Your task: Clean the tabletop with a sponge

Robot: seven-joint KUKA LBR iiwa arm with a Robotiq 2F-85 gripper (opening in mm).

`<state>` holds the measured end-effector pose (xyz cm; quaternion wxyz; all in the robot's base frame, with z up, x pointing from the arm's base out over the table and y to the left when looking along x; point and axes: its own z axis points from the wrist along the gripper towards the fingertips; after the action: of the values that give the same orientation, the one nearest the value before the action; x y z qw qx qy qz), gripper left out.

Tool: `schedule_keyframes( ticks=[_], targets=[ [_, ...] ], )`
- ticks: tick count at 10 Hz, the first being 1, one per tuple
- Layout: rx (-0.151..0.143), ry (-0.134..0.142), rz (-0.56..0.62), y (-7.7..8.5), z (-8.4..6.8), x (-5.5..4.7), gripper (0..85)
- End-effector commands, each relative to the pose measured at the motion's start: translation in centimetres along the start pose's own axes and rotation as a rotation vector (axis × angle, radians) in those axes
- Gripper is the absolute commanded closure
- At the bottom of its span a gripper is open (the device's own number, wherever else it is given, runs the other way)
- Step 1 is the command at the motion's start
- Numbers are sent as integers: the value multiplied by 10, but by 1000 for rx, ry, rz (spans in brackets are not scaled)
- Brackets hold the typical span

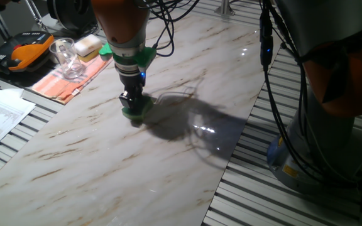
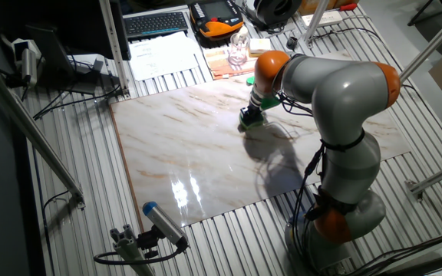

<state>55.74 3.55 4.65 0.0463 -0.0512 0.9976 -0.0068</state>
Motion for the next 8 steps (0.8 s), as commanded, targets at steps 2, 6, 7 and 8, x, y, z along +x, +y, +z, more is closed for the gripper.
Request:
schedule_keyframes(
  ticks=[2, 6, 7, 8],
  targets=[
    [0, 3, -5, 0, 0, 0, 340],
    [-2, 6, -11, 0, 1, -1, 510],
    [-1, 6, -11, 0, 1, -1, 510],
    [1, 5, -9, 0, 1, -1, 510]
  ],
)
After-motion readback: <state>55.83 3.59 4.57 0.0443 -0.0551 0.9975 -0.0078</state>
